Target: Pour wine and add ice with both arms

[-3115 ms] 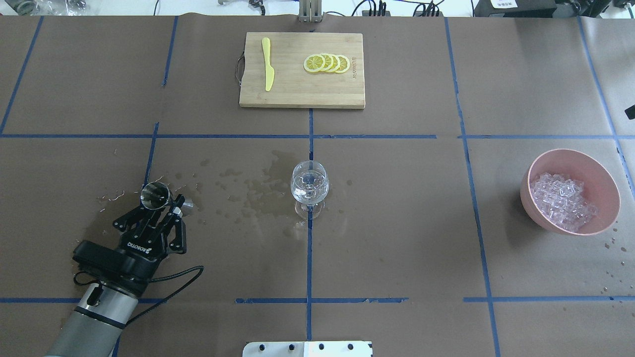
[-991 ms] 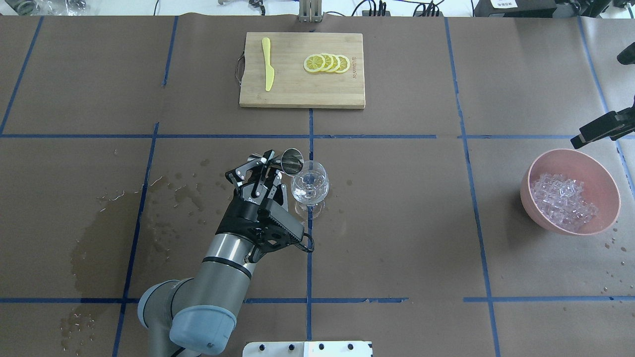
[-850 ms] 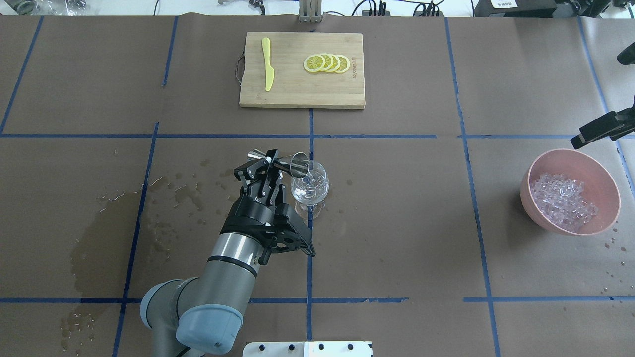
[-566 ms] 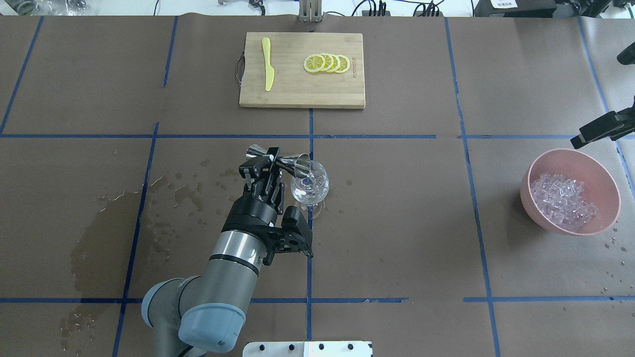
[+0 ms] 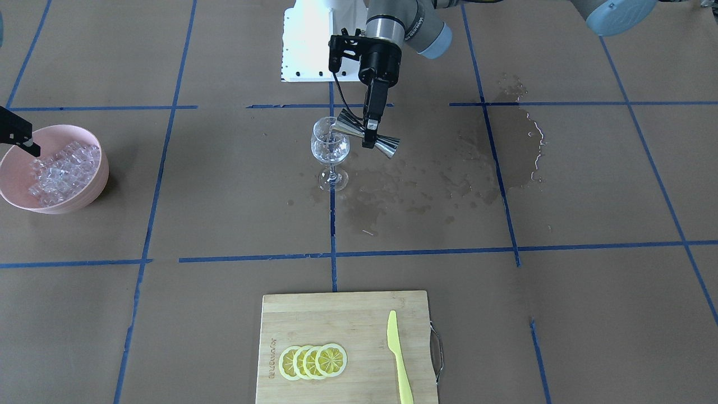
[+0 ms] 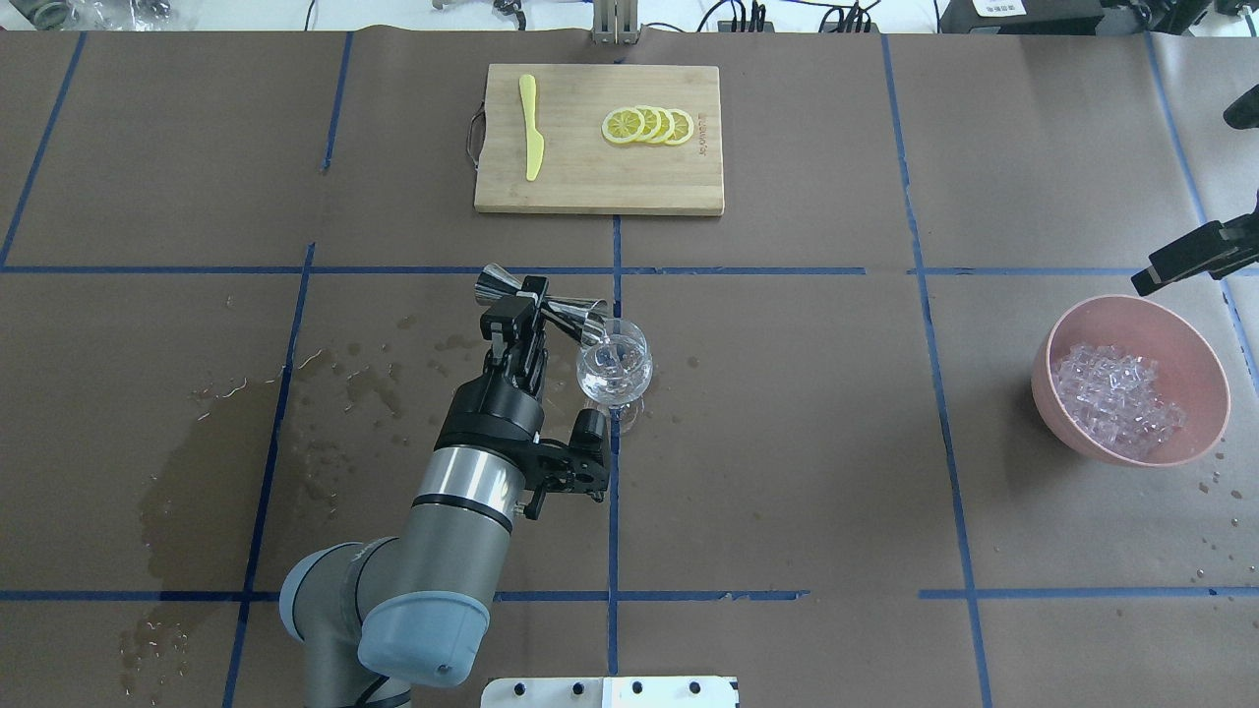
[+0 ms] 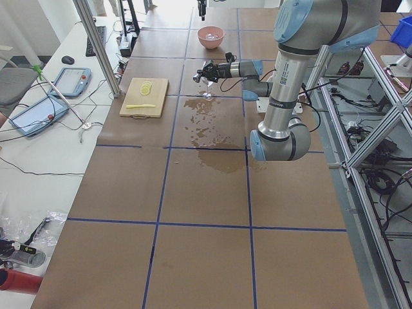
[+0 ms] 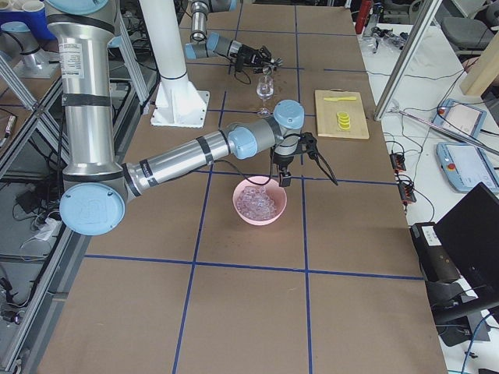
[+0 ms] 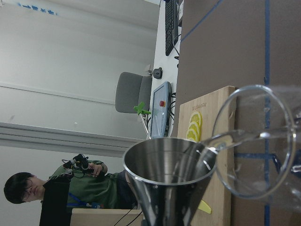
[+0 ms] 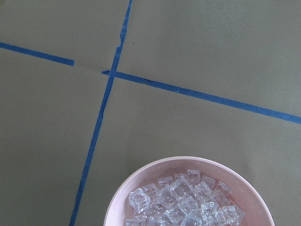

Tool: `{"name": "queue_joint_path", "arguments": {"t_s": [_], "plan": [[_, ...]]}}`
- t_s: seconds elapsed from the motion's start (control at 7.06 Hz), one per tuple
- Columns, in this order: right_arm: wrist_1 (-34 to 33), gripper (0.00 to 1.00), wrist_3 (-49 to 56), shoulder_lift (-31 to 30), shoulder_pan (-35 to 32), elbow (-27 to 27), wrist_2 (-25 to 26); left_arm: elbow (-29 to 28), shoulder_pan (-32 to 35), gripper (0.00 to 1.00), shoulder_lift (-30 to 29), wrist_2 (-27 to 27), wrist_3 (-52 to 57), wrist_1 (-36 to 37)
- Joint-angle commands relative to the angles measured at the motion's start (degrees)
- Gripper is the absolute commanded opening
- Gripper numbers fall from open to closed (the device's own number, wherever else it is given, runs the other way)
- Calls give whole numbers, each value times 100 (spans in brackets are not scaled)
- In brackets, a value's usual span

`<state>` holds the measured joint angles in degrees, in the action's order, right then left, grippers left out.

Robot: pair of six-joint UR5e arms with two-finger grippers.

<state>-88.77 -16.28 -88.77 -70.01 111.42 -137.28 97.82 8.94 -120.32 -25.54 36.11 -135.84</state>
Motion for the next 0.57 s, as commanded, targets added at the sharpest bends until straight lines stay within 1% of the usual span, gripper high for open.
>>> {"name": "queue_joint_path", "arguments": {"t_s": [0.0,0.14,0.28,0.42], "plan": [[70,100,11,0,14,-129,8,-34,-23,0,-113,171,666,136],[71,100,11,0,14,-234,8,-43,-41,0,-123,189,860,145],[175,100,11,0,14,-348,8,-43,-50,0,-158,303,1297,145],[542,100,3,0,14,-575,-1,-52,-50,0,-193,339,1702,145]]}}
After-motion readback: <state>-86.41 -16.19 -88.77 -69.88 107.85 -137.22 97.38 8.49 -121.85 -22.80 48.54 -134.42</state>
